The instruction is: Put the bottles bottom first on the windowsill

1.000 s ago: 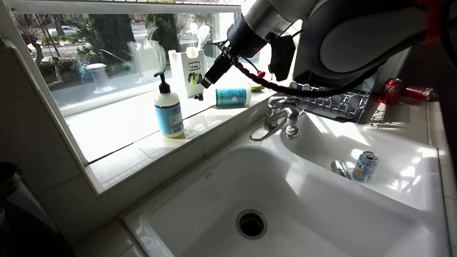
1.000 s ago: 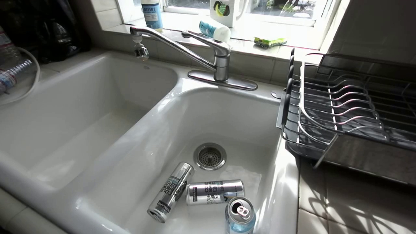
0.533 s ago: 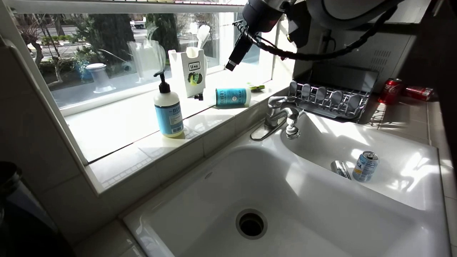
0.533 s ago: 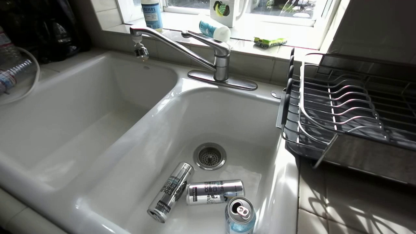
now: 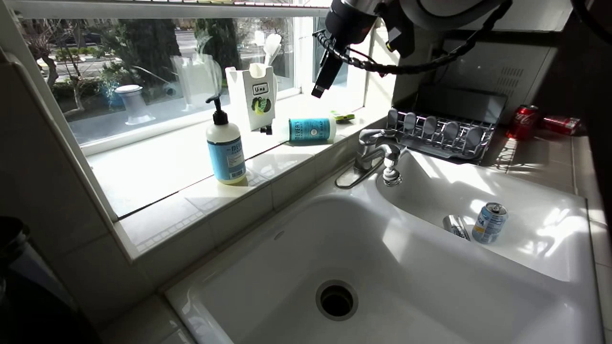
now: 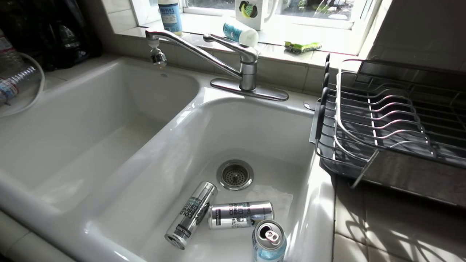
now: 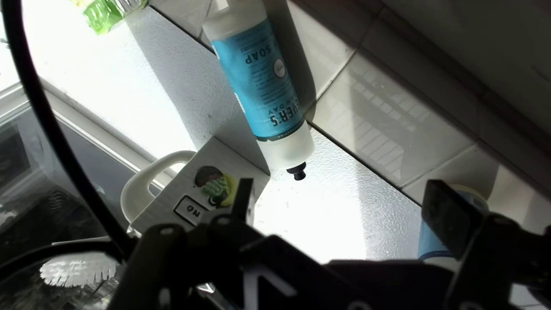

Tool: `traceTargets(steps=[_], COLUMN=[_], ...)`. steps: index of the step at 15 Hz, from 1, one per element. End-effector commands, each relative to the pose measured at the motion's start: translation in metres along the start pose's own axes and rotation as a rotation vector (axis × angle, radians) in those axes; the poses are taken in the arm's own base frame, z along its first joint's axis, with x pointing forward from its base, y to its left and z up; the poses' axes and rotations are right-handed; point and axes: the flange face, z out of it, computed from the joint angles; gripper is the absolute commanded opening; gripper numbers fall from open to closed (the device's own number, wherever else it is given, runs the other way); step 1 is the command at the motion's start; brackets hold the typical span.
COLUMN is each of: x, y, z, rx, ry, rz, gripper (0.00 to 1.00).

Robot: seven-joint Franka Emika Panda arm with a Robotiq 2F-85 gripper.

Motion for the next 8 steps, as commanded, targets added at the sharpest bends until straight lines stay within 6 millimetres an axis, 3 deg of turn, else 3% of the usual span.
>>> traceTargets(steps=[1,4,8], x=[-0.002,-0.005,-0.018], y=[0.006,0.017,0.029], z=[0.007,0.029,0.040], rx=[0.015,0.078,0.140], ry=[-0.014,-0.022,-0.039], rz=[0.009,-0.075,-0.237], gripper=[1.00,1.00,1.00])
